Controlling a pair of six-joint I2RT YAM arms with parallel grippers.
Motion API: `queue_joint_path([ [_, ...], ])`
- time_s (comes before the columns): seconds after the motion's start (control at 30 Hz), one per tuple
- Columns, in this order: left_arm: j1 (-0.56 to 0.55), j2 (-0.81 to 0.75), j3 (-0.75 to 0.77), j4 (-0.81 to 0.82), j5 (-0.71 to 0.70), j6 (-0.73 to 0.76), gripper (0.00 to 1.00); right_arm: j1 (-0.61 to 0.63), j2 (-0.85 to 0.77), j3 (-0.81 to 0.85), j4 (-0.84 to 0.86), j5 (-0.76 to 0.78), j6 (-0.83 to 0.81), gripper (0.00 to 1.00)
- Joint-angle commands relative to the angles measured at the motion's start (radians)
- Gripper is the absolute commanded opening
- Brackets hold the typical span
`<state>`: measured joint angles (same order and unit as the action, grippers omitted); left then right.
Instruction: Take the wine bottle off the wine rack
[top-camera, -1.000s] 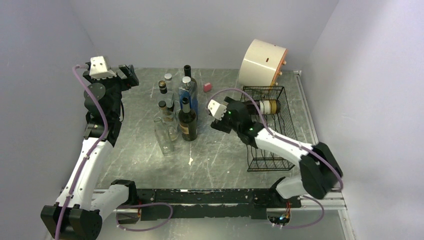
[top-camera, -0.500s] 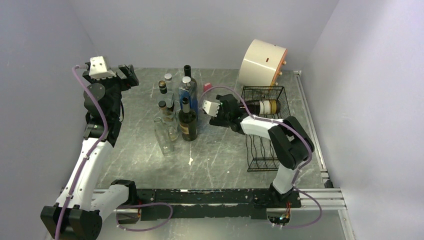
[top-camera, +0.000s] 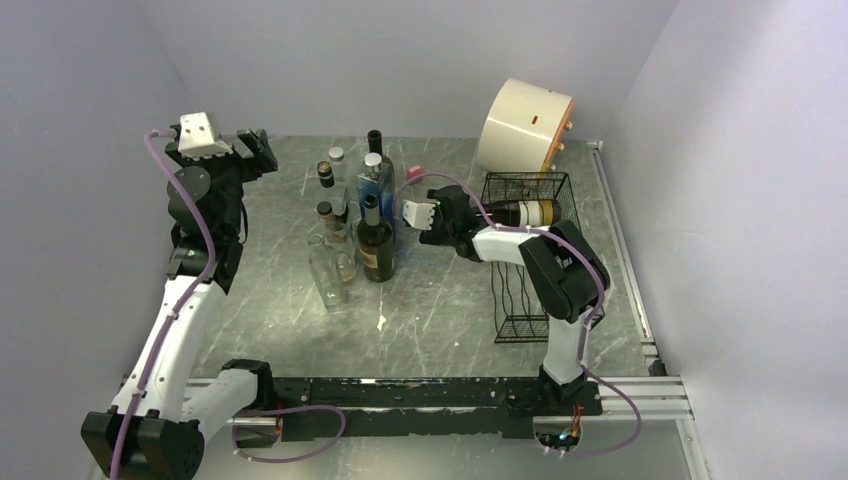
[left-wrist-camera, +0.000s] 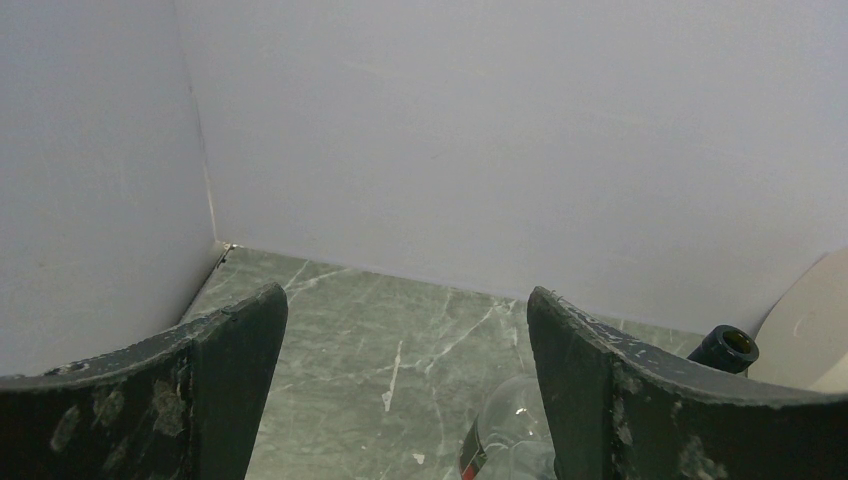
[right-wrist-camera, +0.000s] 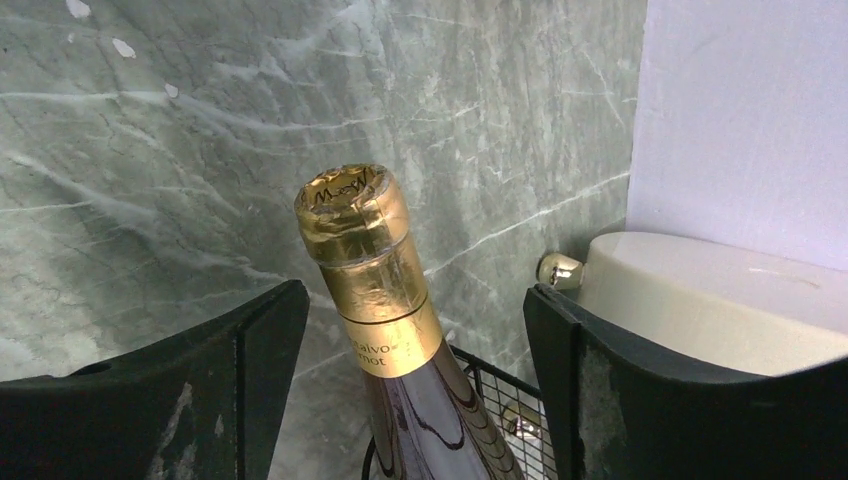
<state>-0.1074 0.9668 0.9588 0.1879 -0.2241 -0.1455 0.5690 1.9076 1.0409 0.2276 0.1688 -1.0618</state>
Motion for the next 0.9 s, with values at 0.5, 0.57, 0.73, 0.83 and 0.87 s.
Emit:
queue_joint_path([
  [0.5, -0.008, -0.020, 0.035, 0.009, -0.007, 0.012, 0.93, -0.009, 0.013, -0.100, 0.148, -0.038, 0.029, 0.51],
  [0.57, -0.008, -0.020, 0.035, 0.010, -0.006, 0.012, 0.93, -0.008, -0.005, -0.119, 0.154, -0.058, 0.035, 0.45],
  [0.73, -0.008, -0.019, 0.035, 0.008, -0.006, 0.011, 0.93, 0.002, -0.081, -0.182, 0.174, -0.091, 0.052, 0.33],
  [0.83, -0.008, -0.016, 0.036, 0.008, 0.000, 0.009, 0.93, 0.011, -0.156, -0.233, 0.191, -0.107, 0.077, 0.29],
  [0.87, -0.007, -0.015, 0.037, 0.008, 0.002, 0.007, 0.93, 0.016, -0.181, -0.258, 0.197, -0.115, 0.086, 0.28],
])
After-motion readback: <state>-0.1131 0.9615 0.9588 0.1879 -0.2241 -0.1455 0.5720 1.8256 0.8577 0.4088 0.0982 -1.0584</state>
